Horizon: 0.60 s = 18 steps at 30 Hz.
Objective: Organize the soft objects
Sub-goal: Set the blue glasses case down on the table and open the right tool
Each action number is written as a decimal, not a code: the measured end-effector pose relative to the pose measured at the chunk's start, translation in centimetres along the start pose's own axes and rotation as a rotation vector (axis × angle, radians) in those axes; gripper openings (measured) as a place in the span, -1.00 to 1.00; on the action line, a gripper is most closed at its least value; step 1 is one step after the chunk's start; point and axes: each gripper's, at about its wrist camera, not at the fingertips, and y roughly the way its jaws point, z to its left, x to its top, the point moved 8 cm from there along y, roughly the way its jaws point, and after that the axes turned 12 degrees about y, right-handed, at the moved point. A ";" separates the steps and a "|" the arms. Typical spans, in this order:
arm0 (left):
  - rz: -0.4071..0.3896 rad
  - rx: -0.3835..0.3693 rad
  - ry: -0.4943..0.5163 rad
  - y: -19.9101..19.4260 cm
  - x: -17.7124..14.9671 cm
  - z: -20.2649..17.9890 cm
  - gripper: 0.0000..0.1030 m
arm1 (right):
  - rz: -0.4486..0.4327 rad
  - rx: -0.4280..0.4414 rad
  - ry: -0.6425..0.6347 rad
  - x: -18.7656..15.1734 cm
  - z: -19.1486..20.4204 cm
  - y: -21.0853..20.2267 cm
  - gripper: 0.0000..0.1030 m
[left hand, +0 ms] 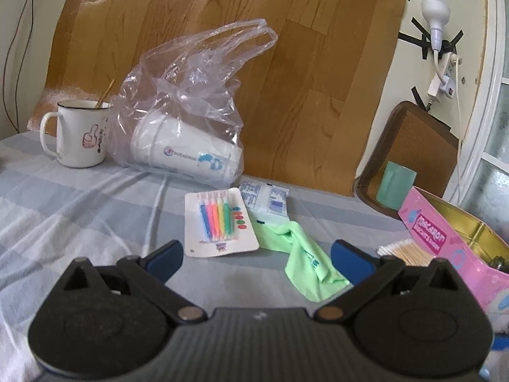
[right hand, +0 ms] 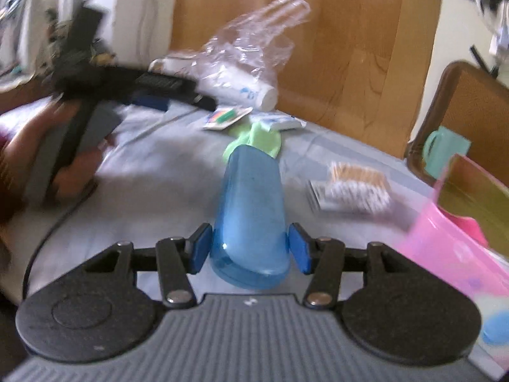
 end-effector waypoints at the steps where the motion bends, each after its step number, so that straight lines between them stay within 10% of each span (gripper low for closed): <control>1: 0.002 -0.002 -0.002 0.0 0.0 0.0 0.99 | -0.014 -0.015 -0.010 -0.6 -0.2 -0.8 0.12; 18: 0.012 -0.004 0.066 -0.1 -0.2 -1.3 0.99 | -0.089 -0.204 0.224 -3.9 -5.5 -3.7 0.21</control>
